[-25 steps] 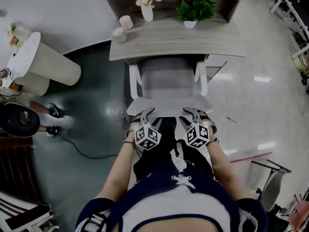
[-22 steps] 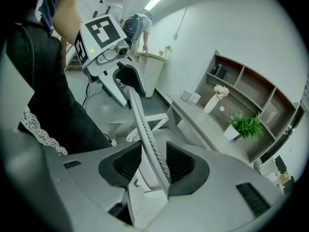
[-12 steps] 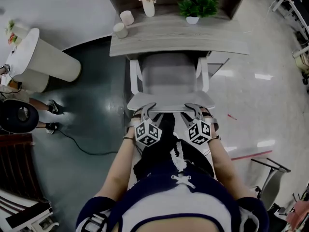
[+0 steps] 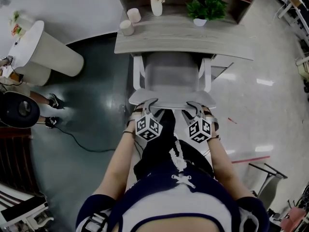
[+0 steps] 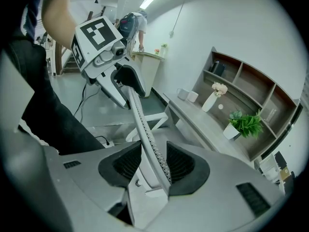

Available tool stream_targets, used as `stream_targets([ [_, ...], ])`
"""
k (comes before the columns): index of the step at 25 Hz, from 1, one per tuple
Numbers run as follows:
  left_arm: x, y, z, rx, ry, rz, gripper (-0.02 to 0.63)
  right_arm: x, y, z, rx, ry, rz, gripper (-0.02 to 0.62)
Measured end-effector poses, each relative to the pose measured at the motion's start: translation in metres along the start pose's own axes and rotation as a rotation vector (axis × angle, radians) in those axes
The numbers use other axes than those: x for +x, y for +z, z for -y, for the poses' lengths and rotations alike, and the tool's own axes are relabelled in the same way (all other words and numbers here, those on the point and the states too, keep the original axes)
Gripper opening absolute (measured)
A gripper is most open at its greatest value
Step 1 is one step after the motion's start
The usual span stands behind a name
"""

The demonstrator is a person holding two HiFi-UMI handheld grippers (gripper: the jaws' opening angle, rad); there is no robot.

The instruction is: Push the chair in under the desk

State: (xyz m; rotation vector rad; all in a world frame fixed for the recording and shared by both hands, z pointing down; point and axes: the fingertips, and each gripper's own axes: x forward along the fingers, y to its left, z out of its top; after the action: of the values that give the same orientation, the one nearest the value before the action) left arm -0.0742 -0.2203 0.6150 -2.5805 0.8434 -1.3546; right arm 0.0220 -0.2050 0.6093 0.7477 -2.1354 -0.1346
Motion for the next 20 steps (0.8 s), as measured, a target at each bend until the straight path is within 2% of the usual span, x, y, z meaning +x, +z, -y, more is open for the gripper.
stream_targets([
  [20, 0.006, -0.002, -0.019, 0.009, 0.003, 0.014, 0.225, 0.013, 0.009, 0.011, 0.001, -0.003, 0.005, 0.141],
])
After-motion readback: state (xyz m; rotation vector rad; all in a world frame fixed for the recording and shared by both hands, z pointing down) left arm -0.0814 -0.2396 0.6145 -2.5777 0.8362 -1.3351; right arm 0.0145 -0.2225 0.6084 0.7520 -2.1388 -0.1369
